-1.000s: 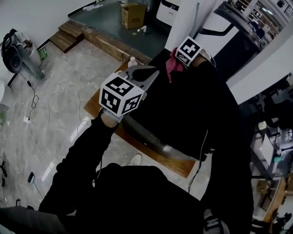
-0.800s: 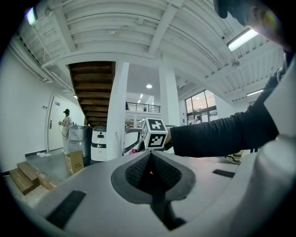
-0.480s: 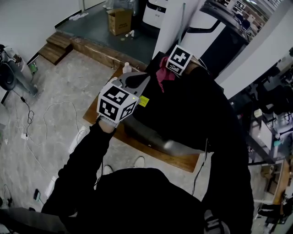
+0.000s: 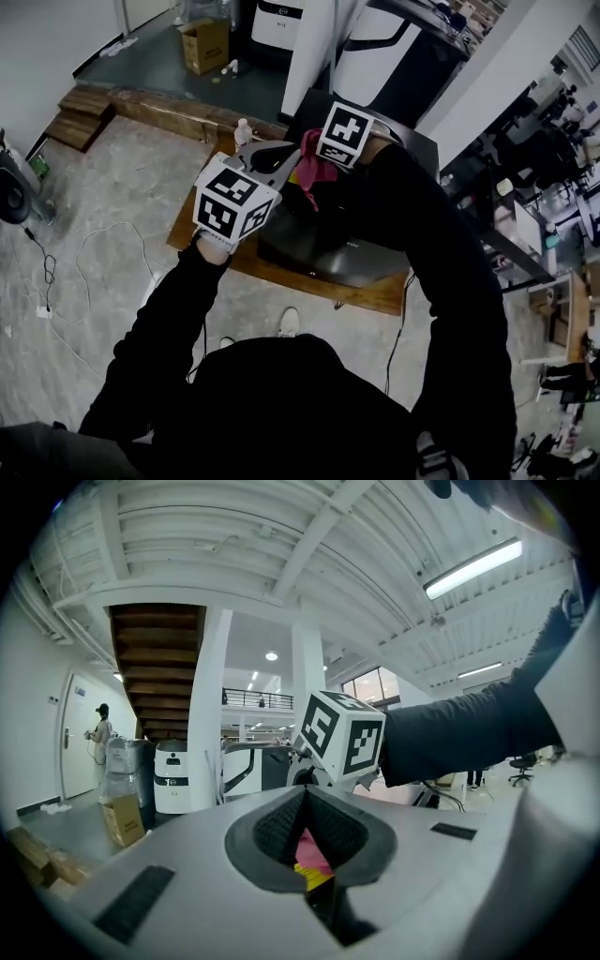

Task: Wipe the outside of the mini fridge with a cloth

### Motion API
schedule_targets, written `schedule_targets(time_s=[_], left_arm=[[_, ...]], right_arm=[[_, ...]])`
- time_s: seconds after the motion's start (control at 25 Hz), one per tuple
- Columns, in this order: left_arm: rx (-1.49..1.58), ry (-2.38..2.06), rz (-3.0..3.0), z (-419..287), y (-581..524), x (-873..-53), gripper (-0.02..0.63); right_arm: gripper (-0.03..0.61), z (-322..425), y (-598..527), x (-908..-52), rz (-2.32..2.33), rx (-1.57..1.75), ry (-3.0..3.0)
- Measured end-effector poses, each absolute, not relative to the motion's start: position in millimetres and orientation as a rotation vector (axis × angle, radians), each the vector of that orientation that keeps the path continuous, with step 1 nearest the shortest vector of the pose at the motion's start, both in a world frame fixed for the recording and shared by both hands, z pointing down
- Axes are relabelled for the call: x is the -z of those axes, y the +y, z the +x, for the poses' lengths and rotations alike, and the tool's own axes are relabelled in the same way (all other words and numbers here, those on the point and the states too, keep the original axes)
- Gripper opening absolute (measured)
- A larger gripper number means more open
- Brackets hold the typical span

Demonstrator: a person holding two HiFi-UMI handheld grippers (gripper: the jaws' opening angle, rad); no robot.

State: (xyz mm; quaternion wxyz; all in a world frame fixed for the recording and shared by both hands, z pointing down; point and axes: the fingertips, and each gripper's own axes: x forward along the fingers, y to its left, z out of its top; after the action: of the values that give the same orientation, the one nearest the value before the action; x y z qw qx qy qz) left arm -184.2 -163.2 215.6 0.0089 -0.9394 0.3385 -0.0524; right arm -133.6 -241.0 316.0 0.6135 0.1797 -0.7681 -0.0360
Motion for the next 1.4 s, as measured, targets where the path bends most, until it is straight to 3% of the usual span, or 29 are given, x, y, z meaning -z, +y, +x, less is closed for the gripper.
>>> schedule_targets(time_s=[0.36, 0.56, 0.84, 1.4], left_arm=[[0.100, 0.956, -2.942, -214.8, -109.5, -218.9, 0.006], [-0.011, 0.976, -2.902, -243.0, -92.5, -216.0, 0.006], [-0.117, 0.958, -2.911, -249.6, -93.1, -233.9, 0.006], [-0.078, 0.877, -2.978, -218.8, -99.6, -325.2, 0.006]], right_arm=[[0.072, -166.4, -154.6, -308.6, 0.484, 0.005, -1.882], [0.081, -191.5, -113.2, -275.9, 0.769, 0.384, -2.050], [0.080, -215.0, -58.6, -293.4, 1.032, 0.919, -1.949], [0.077, -195.2, -92.8, -373.2, 1.276, 0.907, -1.850]])
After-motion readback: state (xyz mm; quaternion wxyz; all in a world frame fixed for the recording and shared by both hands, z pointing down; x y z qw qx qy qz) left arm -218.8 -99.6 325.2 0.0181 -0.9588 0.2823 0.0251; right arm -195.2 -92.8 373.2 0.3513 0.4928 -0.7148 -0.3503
